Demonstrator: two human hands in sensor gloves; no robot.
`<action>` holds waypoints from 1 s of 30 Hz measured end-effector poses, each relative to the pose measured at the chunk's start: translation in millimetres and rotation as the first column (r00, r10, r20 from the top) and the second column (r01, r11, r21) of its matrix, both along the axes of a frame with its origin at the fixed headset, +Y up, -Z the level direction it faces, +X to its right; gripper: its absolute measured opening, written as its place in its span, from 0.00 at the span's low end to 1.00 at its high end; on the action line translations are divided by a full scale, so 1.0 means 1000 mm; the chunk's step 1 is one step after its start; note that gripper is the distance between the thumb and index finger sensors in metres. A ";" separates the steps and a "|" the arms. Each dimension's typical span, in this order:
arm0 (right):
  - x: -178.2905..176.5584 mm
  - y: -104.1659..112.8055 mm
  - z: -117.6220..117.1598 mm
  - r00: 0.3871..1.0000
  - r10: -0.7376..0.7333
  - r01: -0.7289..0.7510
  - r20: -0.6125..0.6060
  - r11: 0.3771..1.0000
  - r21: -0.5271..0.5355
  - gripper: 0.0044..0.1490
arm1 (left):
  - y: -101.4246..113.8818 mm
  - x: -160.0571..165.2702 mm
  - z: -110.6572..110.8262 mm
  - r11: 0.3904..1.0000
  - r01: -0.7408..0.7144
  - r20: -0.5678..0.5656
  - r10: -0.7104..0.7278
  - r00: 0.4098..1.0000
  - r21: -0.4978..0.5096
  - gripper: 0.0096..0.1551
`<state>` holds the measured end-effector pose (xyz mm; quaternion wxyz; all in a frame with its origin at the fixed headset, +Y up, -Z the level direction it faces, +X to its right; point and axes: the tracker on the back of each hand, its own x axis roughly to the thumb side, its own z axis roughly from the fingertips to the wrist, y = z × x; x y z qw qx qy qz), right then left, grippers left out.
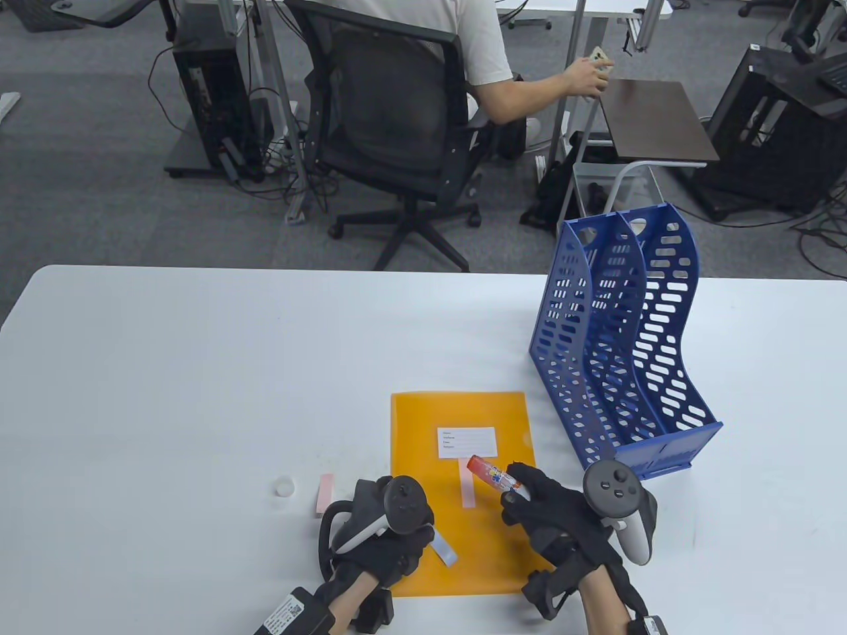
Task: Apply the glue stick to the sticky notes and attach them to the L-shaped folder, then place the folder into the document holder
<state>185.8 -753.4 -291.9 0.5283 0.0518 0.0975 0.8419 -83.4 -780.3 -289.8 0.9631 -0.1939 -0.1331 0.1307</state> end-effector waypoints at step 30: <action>-0.003 -0.023 0.000 0.996 0.000 0.003 0.094 0.999 -0.040 0.41 | 0.041 -0.018 -0.014 0.974 -0.224 -0.016 0.224 0.974 0.006 0.20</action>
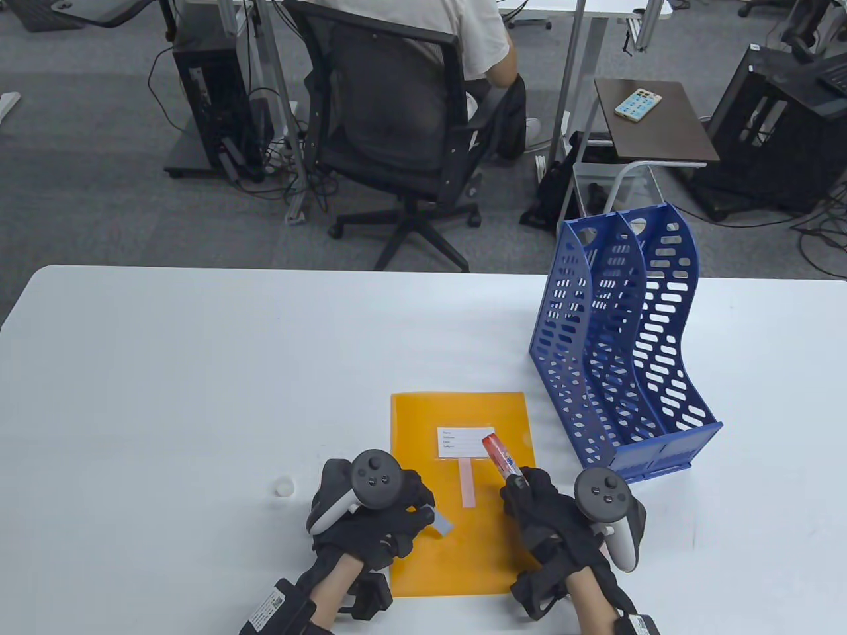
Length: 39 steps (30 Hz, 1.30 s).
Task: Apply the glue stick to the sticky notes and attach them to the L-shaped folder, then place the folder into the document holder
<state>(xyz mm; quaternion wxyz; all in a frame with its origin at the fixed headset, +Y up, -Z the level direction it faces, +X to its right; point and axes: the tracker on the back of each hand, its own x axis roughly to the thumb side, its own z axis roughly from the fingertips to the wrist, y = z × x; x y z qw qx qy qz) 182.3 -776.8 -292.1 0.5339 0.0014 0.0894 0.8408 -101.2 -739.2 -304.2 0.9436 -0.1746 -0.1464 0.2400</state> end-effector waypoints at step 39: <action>0.004 -0.002 -0.002 0.999 -0.042 0.043 0.014 0.998 -0.035 0.41 | -0.031 0.097 -0.023 0.878 0.421 -0.082 -0.414 0.907 0.226 0.21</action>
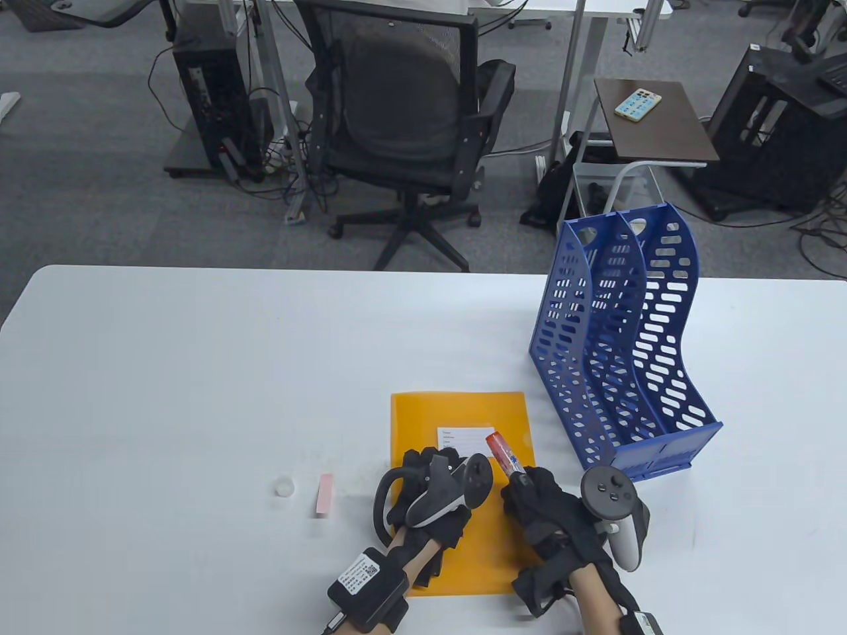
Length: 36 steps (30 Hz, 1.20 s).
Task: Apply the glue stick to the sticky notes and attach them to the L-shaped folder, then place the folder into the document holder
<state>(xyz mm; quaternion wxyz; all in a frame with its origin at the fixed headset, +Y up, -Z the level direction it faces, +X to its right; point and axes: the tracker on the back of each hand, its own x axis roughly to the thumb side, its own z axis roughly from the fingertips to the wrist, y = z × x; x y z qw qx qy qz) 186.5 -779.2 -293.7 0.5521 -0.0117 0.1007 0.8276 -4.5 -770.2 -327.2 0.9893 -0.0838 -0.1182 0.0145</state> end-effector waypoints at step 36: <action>0.000 -0.001 0.000 1.000 0.012 -0.012 0.000 1.000 0.007 0.41 | -0.004 0.000 0.002 0.997 -0.024 -0.033 0.022 0.999 -0.067 0.22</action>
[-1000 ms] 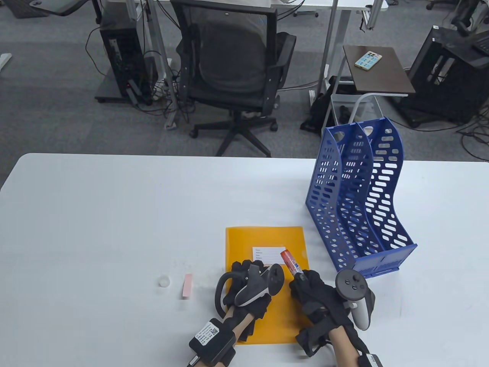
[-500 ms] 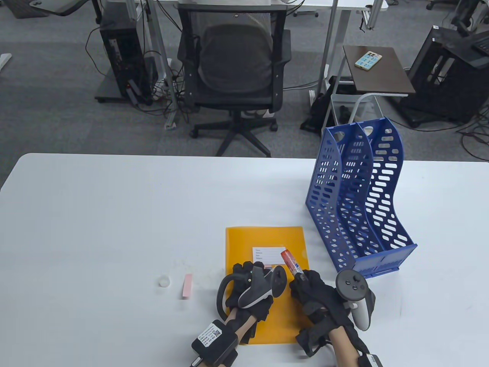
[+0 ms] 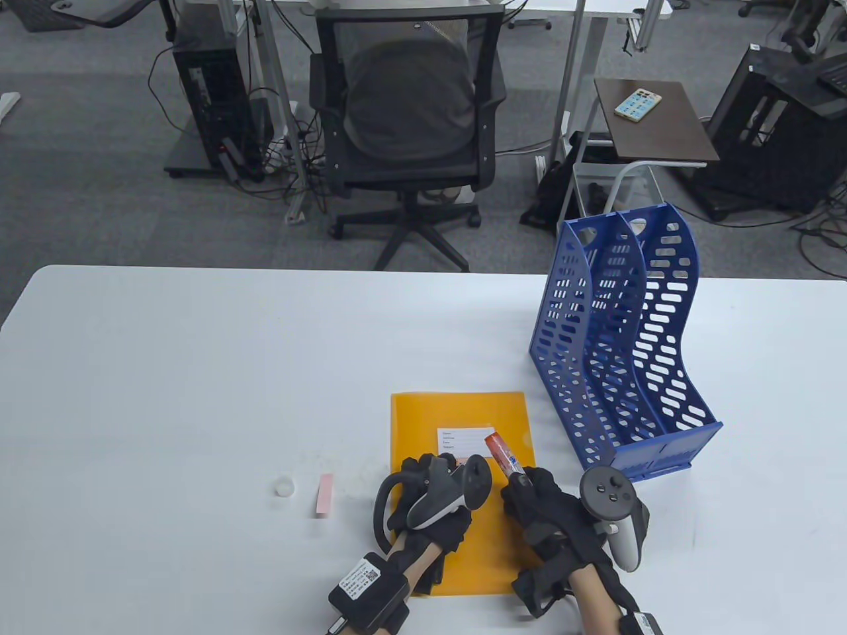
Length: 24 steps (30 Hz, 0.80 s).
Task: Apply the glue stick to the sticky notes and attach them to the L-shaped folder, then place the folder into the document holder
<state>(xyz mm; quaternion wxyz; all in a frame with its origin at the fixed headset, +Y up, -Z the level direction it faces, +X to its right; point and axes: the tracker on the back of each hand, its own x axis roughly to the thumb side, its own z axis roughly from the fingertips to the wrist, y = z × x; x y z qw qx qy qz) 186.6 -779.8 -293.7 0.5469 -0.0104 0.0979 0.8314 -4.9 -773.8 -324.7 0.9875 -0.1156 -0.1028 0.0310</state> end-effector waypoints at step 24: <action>0.000 0.000 0.000 1.000 -0.005 0.005 0.004 1.000 -0.003 0.41 | 0.000 -0.003 -0.002 1.000 -0.012 0.005 0.012 1.000 -0.016 0.21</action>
